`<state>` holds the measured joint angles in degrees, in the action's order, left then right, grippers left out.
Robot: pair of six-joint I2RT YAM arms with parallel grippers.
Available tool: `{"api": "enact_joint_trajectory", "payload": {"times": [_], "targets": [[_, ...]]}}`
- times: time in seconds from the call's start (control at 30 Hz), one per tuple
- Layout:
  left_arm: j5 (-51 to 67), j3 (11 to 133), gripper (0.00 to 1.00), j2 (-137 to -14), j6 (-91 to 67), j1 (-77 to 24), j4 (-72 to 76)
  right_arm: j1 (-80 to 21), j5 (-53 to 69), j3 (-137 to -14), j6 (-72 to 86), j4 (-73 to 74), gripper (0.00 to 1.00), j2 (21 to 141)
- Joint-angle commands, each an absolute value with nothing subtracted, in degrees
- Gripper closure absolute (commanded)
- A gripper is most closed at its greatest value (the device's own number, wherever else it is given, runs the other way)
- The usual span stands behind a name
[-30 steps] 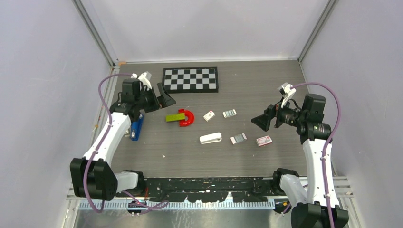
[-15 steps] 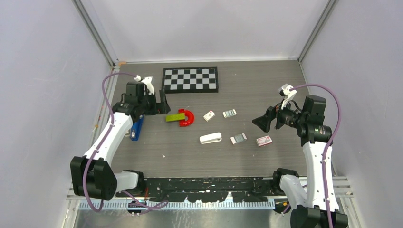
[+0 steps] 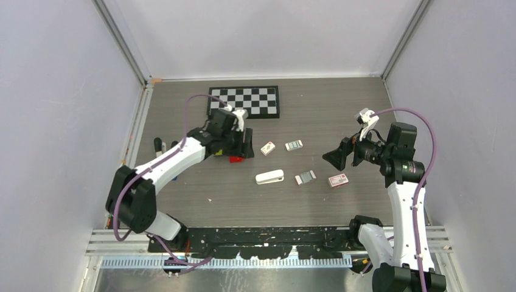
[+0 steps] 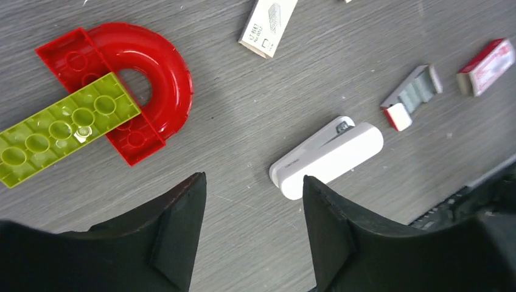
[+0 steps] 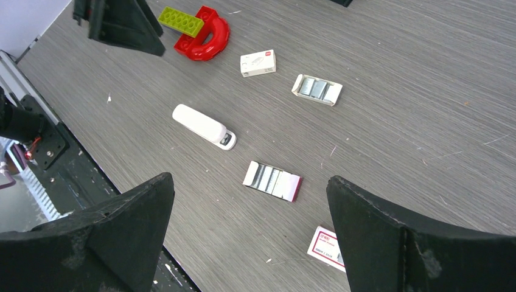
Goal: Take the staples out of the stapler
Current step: Move the distractor to the center of the board.
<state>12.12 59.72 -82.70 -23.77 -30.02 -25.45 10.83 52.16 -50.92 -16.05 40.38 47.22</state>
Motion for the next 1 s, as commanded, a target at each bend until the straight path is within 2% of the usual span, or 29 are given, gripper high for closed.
{"api": "enact_joint_trajectory", "payload": {"times": [0.0, 0.3, 0.67, 0.97], "targets": [[-3.21, 63.72, 0.43, -86.83, -22.01, -34.23, -30.50, 10.52, 52.65, -52.22, -16.87, 39.29, 0.00, 46.64], [-10.64, 67.29, 0.65, -92.40, -25.79, -35.48, -27.31, 10.12, 52.32, -51.94, -17.04, 39.05, 0.00, 46.98], [-11.06, 76.29, 0.70, -101.51, -23.90, -38.76, -29.90, 9.93, 52.13, -51.74, -17.22, 38.98, 0.00, 47.20], [-12.11, 76.16, 0.70, -103.85, -24.04, -38.78, -28.77, 9.66, 52.03, -51.72, -17.42, 39.02, 0.00, 47.14]]}}
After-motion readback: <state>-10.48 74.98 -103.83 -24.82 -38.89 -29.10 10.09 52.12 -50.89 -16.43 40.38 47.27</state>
